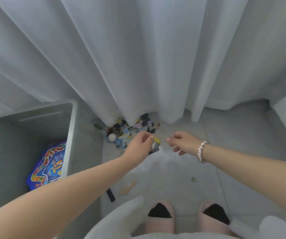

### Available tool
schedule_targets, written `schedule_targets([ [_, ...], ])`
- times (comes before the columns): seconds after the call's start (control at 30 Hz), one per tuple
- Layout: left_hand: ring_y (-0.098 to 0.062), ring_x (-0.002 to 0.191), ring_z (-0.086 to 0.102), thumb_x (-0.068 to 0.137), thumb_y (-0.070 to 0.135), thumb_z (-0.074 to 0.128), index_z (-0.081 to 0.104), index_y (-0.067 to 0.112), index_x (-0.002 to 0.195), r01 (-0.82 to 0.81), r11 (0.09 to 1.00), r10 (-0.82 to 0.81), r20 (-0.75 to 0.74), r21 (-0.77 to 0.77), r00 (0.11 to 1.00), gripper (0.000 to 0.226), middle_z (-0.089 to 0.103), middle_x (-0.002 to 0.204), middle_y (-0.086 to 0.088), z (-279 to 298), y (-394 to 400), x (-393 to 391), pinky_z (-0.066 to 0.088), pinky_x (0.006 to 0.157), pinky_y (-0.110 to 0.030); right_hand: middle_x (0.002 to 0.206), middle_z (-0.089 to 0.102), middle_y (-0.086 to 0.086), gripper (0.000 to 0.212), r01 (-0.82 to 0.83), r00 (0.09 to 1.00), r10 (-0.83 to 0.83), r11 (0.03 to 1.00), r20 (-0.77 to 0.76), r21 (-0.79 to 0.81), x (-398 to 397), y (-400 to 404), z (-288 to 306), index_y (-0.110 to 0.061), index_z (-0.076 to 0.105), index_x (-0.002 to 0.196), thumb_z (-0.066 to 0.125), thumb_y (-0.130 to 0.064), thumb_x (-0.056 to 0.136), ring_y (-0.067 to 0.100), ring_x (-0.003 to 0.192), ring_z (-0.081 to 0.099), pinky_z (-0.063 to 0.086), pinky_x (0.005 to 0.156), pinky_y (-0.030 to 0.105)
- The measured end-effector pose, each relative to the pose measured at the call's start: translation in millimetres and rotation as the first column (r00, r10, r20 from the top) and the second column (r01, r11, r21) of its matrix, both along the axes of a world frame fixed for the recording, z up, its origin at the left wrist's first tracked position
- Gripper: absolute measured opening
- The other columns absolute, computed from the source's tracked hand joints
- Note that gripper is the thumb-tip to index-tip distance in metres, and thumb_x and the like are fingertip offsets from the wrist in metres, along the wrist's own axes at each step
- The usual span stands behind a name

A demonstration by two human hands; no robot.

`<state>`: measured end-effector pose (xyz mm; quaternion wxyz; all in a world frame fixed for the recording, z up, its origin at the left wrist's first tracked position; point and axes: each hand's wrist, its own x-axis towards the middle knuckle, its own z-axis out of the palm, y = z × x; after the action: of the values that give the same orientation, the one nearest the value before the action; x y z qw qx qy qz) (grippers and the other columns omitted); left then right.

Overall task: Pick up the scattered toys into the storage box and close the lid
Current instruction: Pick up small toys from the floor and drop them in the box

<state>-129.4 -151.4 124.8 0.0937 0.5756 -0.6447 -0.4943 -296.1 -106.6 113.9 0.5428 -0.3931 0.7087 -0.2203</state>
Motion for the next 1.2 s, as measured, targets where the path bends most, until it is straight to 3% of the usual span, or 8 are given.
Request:
schedule_targets([
  [0.2,-0.015,0.082,0.062,0.097,0.03,0.043,0.052,0.017,0.101,0.133,0.99,-0.135,0.068,0.042,0.988,0.017,0.057,0.089,0.002,-66,-1,-36,0.043,0.066,-0.023,0.084,0.06,0.0,0.018,-0.088,0.992,0.1,0.985,-0.081,0.147,-30,28,-81,-0.016,0.061,0.092,0.064,-0.032,0.083,0.012,0.064,0.057,0.046,0.057,0.023],
  [0.43,-0.022,0.082,0.063,0.097,0.024,0.044,0.054,0.018,0.1,0.07,0.982,-0.072,0.009,0.177,0.997,0.012,0.056,0.093,-0.001,-141,38,-41,0.045,0.068,-0.024,0.09,0.043,-0.005,0.039,-0.254,0.906,0.334,0.921,-0.261,0.295,-35,87,-157,-0.024,0.058,0.101,0.076,-0.037,0.07,0.019,0.086,0.056,0.04,0.073,0.025],
  [0.53,-0.016,0.075,0.062,0.097,0.024,0.044,0.054,0.019,0.101,0.059,0.967,-0.062,0.005,0.248,0.998,0.012,0.057,0.098,-0.003,-159,57,-37,0.047,0.074,-0.03,0.093,0.038,-0.005,0.037,-0.266,0.894,0.359,0.908,-0.27,0.325,-30,121,-182,-0.023,0.057,0.104,0.074,-0.031,0.072,0.021,0.095,0.058,0.041,0.078,0.023],
  [0.7,-0.011,0.068,0.061,0.096,0.022,0.045,0.056,0.02,0.097,0.033,0.952,-0.036,0.003,0.303,0.999,0.011,0.059,0.098,-0.004,-173,73,-33,0.046,0.07,-0.029,0.095,0.04,-0.003,0.028,-0.136,0.936,0.206,0.96,-0.286,0.246,-26,146,-202,-0.015,0.058,0.105,0.067,-0.024,0.08,0.021,0.094,0.055,0.035,0.071,0.023],
  [0.83,-0.013,0.071,0.062,0.096,0.024,0.045,0.057,0.02,0.098,0.041,0.956,-0.037,-0.018,0.29,0.999,0.013,0.06,0.096,-0.005,-175,76,-32,0.048,0.079,-0.034,0.074,0.038,-0.009,0.022,0.023,0.95,0.029,0.986,-0.31,0.162,-24,143,-209,-0.009,0.064,0.092,0.074,-0.018,0.074,0.013,0.079,0.045,0.032,0.057,0.012],
  [0.93,-0.013,0.07,0.061,0.096,0.022,0.044,0.057,0.016,0.101,0.007,0.963,0.001,-0.027,0.269,1.0,0.015,0.06,0.091,-0.001,-175,73,-36,0.048,0.082,-0.035,0.077,0.05,-0.001,0.019,0.154,0.956,-0.112,0.978,-0.273,0.138,-26,137,-209,-0.017,0.06,0.079,0.077,-0.016,0.071,0.014,0.075,0.049,0.031,0.056,0.006],
  [1.1,-0.013,0.069,0.06,0.097,0.021,0.043,0.057,0.015,0.102,-0.043,0.965,0.055,-0.036,0.258,0.998,0.015,0.059,0.091,-0.002,-180,68,-35,0.047,0.08,-0.035,0.076,0.057,0.002,0.021,0.319,0.931,-0.284,0.938,-0.228,0.134,-23,132,-207,-0.02,0.057,0.069,0.079,-0.019,0.07,0.015,0.073,0.053,0.041,0.064,0.018],
  [1.2,-0.016,0.085,0.056,0.096,0.022,0.045,0.057,0.018,0.101,-0.066,0.988,0.062,0.033,0.14,0.997,0.014,0.059,0.102,-0.004,-192,62,-26,0.044,0.079,-0.031,0.074,0.059,0.001,0.023,0.372,0.919,-0.346,0.919,-0.19,0.128,-25,122,-205,-0.024,0.055,0.066,0.078,-0.021,0.072,0.013,0.07,0.054,0.043,0.064,0.02],
])
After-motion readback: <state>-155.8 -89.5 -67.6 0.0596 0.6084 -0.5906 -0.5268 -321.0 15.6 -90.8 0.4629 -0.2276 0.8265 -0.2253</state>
